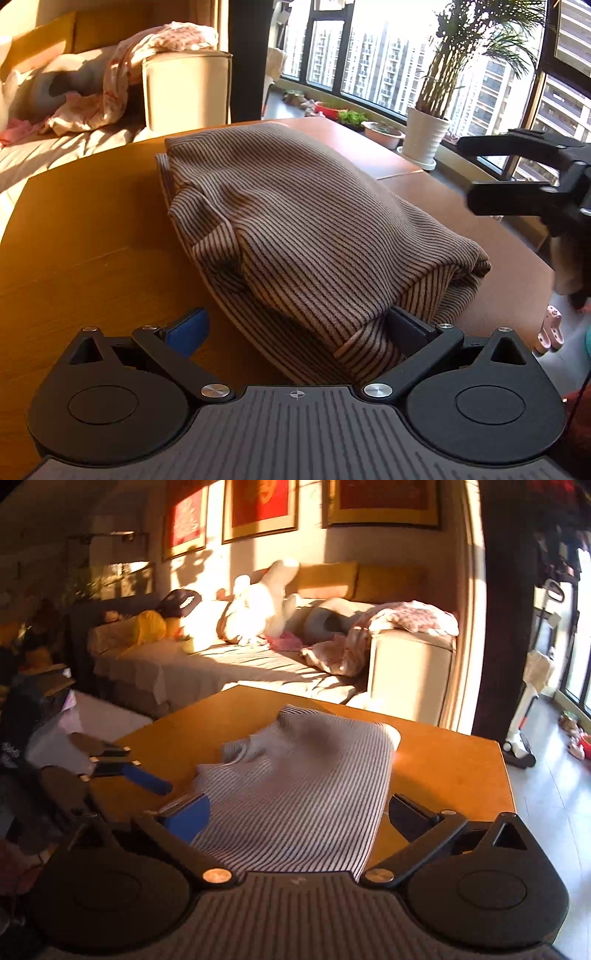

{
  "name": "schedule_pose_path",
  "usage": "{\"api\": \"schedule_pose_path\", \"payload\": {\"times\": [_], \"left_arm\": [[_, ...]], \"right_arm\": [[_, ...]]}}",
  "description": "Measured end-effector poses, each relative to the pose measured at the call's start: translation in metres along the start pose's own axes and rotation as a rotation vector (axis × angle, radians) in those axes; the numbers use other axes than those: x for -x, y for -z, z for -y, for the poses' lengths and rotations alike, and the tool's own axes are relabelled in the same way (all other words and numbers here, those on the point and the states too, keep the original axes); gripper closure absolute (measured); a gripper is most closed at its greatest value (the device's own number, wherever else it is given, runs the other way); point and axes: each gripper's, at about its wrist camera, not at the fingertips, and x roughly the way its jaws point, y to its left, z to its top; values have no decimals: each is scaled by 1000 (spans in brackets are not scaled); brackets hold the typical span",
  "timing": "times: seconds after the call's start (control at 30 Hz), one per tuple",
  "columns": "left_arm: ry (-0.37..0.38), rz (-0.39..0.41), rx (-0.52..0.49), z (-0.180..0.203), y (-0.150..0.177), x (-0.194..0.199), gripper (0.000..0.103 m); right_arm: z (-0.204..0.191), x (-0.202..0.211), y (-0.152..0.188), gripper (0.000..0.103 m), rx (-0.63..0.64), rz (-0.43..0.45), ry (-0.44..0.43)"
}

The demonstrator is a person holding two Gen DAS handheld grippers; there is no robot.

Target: Fold clothes

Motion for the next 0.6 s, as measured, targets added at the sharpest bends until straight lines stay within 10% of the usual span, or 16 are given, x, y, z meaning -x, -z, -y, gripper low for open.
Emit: {"api": "schedule_pose_path", "payload": {"times": [0.13, 0.6], "left_arm": [[-7, 6, -8, -1, 2, 7, 0], [52, 131, -58, 15, -33, -1, 0]], "right_arm": [[4, -40, 23, 0, 11, -173, 45], [21, -33, 33, 0, -154, -168, 20]]}}
